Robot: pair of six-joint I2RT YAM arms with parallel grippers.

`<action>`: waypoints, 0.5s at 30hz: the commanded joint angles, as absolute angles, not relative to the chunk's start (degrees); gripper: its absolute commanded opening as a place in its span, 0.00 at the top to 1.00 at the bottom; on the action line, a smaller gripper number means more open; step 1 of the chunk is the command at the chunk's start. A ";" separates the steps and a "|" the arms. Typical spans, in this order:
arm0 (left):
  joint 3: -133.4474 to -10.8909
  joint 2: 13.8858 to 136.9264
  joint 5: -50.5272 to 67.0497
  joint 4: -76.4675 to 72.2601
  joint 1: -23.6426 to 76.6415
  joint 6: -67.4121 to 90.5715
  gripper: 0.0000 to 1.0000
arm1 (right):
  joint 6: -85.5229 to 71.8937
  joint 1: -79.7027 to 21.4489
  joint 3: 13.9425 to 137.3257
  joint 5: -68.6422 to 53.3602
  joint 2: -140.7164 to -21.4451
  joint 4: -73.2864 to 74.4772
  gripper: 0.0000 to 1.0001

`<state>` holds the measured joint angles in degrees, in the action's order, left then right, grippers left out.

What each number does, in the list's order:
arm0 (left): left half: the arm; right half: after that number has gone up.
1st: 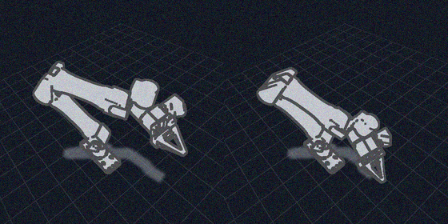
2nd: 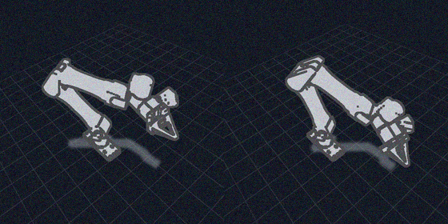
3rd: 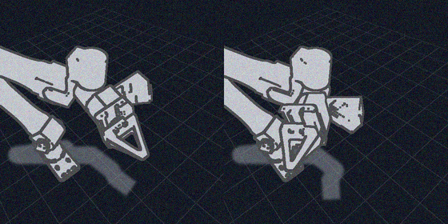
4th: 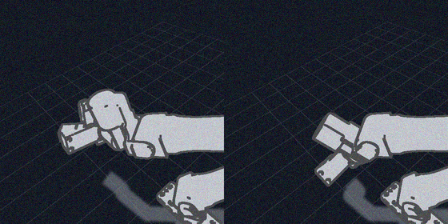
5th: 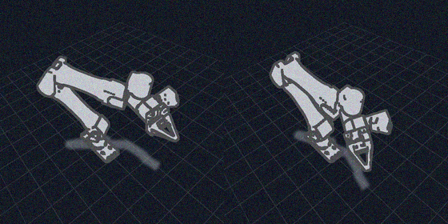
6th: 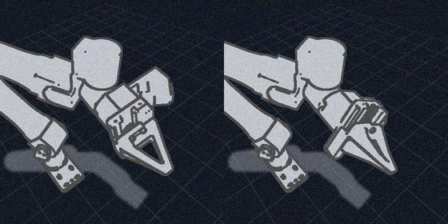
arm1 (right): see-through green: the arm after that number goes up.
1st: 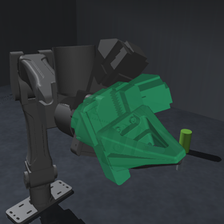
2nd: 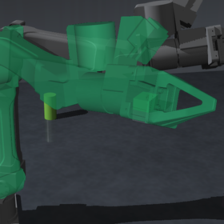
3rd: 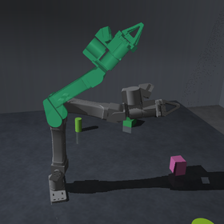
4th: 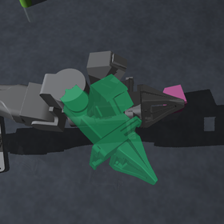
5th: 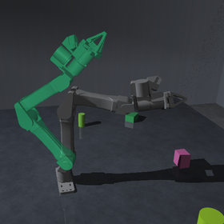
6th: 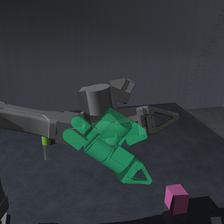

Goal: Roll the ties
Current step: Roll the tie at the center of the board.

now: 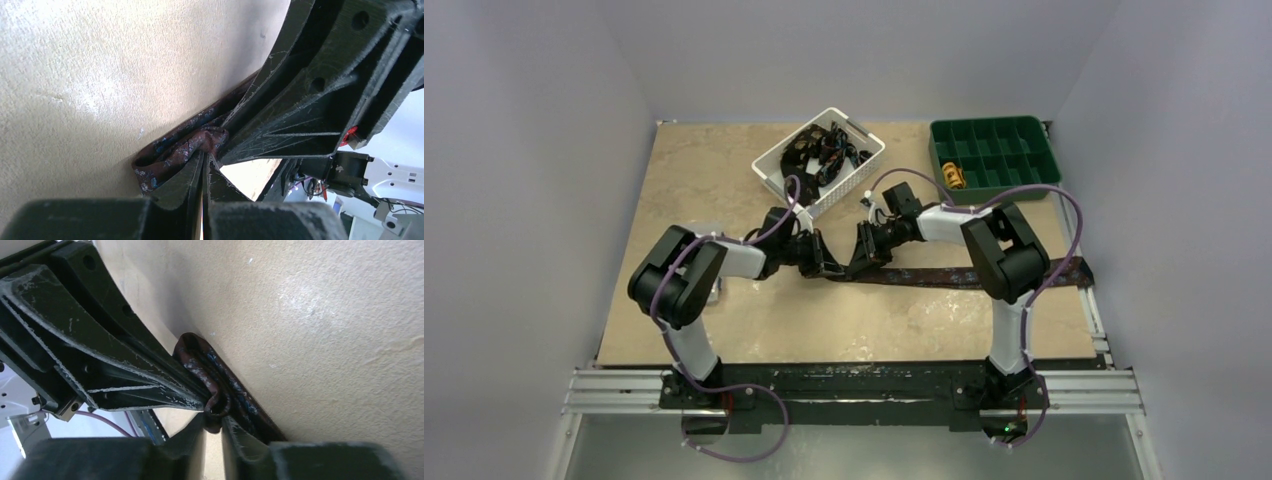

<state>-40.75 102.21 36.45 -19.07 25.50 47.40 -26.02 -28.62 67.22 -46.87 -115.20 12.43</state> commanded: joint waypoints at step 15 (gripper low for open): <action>-43.72 74.99 37.54 4.38 24.29 9.60 0.51 | -13.20 -28.56 70.80 -42.60 -119.42 18.97 1.00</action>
<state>-40.49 80.68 36.62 -7.88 21.89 31.31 -18.02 -28.49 69.89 -46.26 -118.26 16.10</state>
